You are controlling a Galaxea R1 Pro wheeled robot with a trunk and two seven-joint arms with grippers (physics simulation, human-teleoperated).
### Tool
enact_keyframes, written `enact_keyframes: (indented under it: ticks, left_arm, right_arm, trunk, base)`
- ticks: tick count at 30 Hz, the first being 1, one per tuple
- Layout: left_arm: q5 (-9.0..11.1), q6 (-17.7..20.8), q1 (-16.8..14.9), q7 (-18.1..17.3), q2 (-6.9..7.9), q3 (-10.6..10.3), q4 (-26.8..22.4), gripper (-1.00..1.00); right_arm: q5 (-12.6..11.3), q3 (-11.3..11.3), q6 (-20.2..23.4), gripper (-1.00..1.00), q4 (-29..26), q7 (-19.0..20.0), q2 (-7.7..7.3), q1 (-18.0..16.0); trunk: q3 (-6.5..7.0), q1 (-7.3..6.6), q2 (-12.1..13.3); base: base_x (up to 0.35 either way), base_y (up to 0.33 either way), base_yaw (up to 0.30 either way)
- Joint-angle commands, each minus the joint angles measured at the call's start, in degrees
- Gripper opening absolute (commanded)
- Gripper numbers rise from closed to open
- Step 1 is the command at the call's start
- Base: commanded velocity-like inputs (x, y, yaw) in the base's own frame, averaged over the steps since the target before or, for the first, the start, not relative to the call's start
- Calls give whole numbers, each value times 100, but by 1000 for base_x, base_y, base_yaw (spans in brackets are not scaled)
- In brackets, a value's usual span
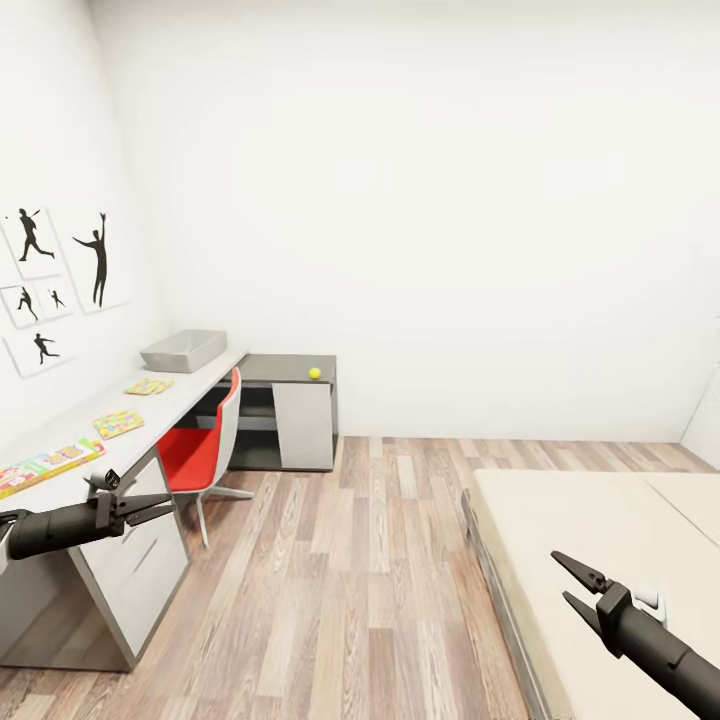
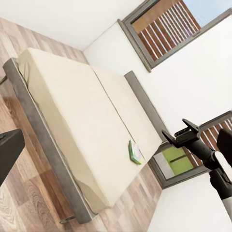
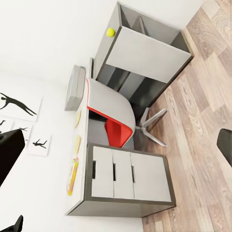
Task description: Put all the toys in the child's room - the three board games (two on the bed and one on the table), the two jigsaw puzzles on the table, and the tennis ball on the table - inside the toy box on the table in the child's room.
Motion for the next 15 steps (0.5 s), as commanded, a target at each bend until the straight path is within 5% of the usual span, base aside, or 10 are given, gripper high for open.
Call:
enact_keyframes:
  ticks: [1,15]
  left_arm:
    - [0,61,1,-21,1,-1,0,100]
    - [0,61,1,-21,1,-1,0,100]
  right_arm:
    - [48,-5,18,100,0,51,0,-1]
    - [48,-8,18,100,0,51,1,4]
  trunk:
    - [0,2,-3]
    - [0,2,-3]
  base:
    - [0,0,-76]
    - [0,0,-20]
